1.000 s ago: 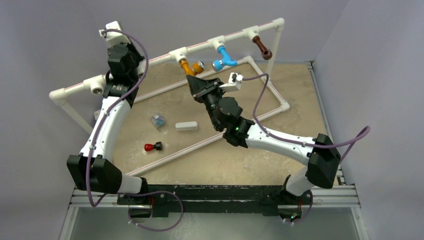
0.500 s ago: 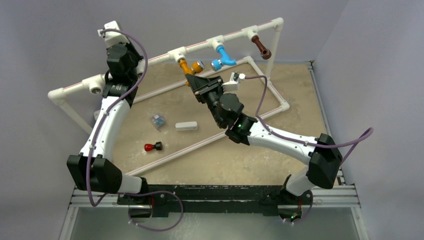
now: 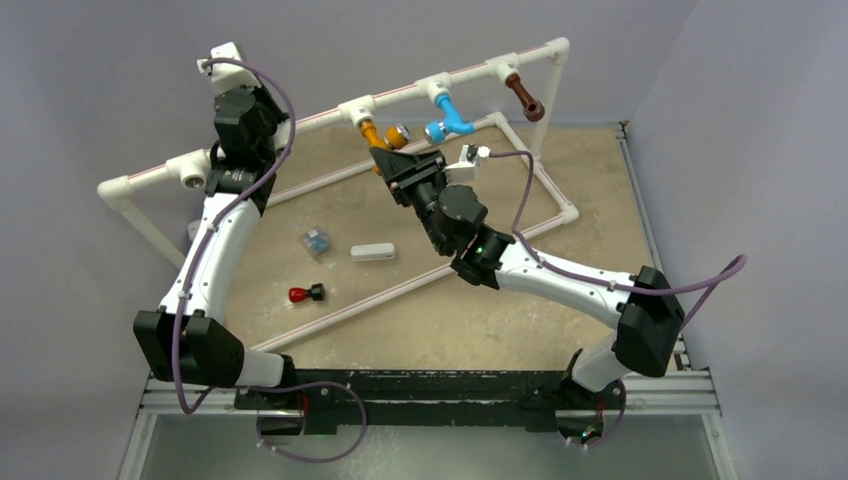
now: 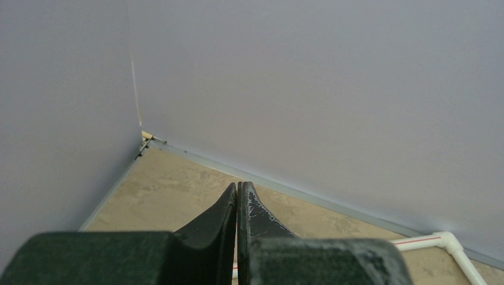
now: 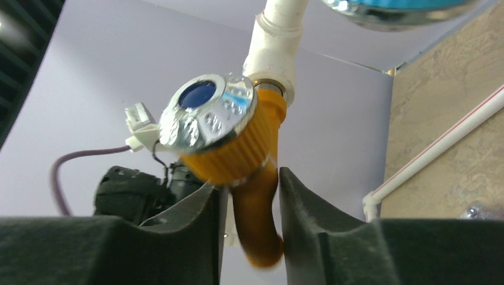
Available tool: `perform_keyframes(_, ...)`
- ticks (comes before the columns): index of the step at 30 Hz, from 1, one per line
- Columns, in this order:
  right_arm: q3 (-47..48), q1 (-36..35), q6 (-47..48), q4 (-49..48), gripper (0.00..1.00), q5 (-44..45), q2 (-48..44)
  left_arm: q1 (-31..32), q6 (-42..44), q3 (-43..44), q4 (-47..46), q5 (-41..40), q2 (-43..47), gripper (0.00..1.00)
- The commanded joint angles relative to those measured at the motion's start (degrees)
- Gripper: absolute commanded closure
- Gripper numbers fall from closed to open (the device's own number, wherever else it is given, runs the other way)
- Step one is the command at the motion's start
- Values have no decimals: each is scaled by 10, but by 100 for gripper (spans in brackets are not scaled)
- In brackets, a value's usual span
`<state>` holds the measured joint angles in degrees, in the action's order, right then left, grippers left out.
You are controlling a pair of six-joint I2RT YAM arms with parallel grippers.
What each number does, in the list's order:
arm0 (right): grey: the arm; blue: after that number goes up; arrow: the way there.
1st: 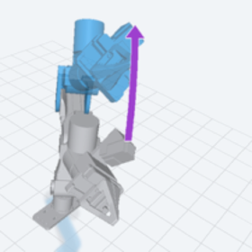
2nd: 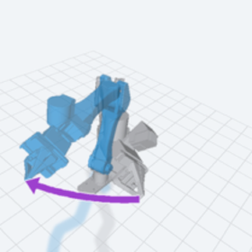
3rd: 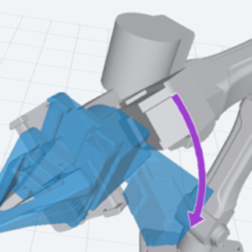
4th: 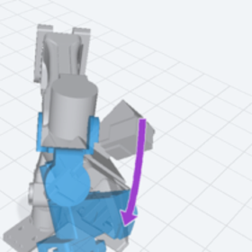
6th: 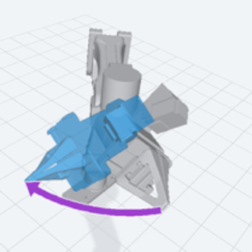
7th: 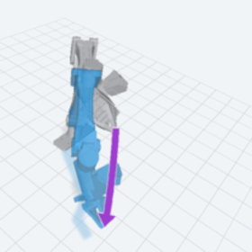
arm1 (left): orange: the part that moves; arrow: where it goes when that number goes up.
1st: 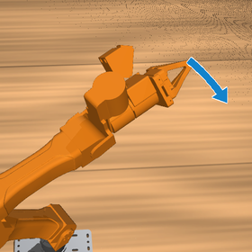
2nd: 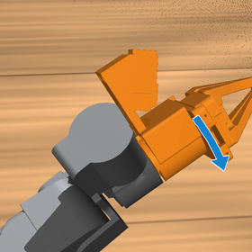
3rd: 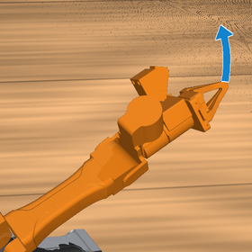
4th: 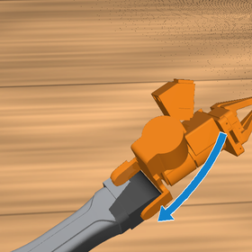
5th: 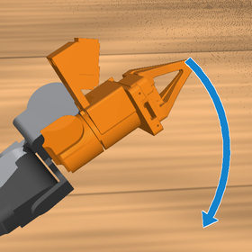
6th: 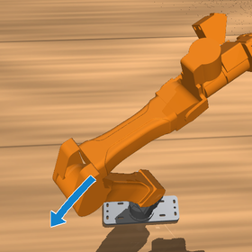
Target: Install the water faucets
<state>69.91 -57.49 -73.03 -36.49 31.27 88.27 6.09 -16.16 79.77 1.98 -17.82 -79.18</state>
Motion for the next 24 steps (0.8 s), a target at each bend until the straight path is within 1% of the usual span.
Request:
perform_keyframes(1,33,-6,-10,-42,57,-49,22,28,-4,-28,147,56,3,100)
perform_keyframes(3,28,-6,-5,-42,54,-43,22,27,-4,-28,147,57,3,100)
perform_keyframes(9,22,-6,20,-45,53,-27,15,27,-4,-27,147,57,2,100)
perform_keyframes(15,18,-6,60,-35,49,0,-2,26,-5,-27,147,59,1,100)
perform_keyframes(22,-9,-6,93,-24,34,10,-24,25,-5,-28,147,59,1,100)
perform_keyframes(24,-21,-6,110,-24,32,20,-35,25,-5,-27,148,59,1,100)
